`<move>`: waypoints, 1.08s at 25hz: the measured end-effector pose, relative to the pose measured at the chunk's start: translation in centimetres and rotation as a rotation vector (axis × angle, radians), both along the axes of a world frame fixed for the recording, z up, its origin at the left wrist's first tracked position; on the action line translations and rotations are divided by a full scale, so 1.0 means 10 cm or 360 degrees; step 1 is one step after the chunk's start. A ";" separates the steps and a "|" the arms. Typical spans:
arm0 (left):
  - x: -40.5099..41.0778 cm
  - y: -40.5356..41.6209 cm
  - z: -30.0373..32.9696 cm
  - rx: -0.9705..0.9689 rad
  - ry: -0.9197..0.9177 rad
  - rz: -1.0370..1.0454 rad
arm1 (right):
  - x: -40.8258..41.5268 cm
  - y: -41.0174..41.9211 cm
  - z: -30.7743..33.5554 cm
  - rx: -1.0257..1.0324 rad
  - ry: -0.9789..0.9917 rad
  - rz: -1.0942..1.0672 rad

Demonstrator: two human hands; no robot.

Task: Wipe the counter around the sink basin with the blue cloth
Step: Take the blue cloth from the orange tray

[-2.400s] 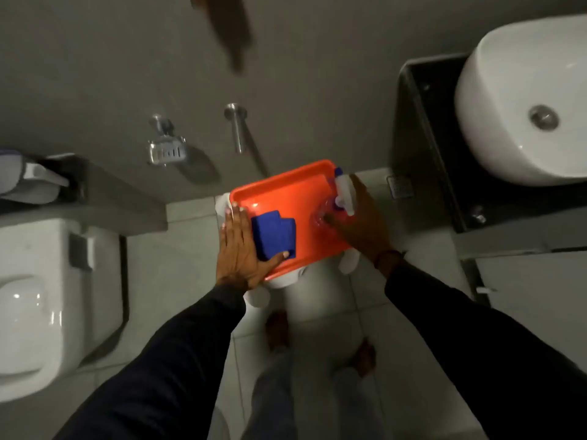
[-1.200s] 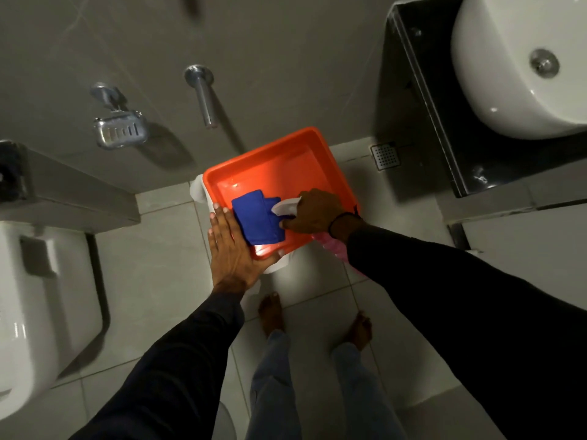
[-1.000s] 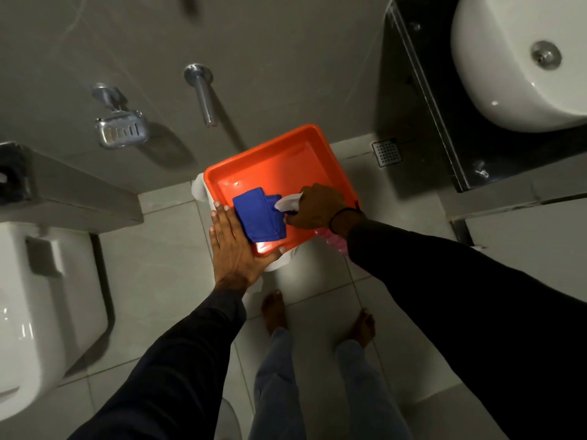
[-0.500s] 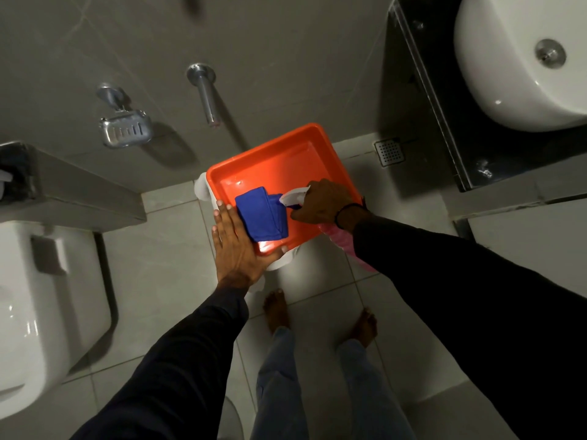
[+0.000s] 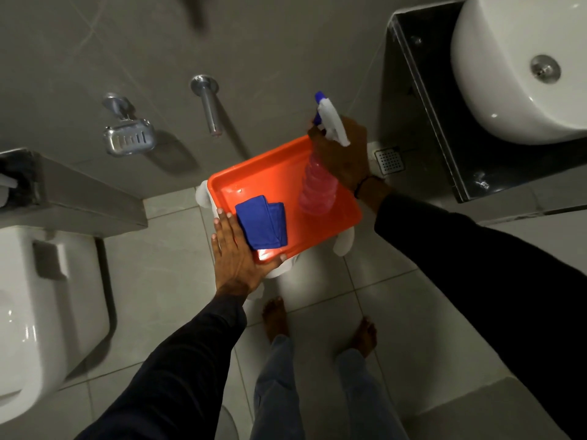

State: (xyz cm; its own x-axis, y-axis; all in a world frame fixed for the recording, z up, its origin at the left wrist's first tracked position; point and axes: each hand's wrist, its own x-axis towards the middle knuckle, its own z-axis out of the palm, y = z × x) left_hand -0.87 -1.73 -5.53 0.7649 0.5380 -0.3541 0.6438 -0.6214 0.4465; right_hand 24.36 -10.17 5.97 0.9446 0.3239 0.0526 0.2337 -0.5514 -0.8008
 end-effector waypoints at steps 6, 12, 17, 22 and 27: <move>0.00 0.00 -0.03 -0.0001 0.0004 0.0006 | -0.23 -0.33 -0.49 0.0050 -0.0076 0.0062; 0.02 0.02 0.12 0.0076 0.0174 -0.0080 | -0.36 -0.58 -0.48 -0.0177 0.0320 -0.0041; 0.11 0.10 0.42 0.0059 0.0071 -0.0058 | -1.05 -0.93 -0.58 -0.0339 0.0510 -0.0295; 0.42 0.22 0.62 0.0113 0.0040 0.0072 | -1.16 -0.44 -0.73 -0.0542 0.0673 0.0051; 0.81 0.25 0.51 0.0065 0.0435 0.0127 | -1.15 -0.01 -1.07 -0.0761 0.0957 0.0216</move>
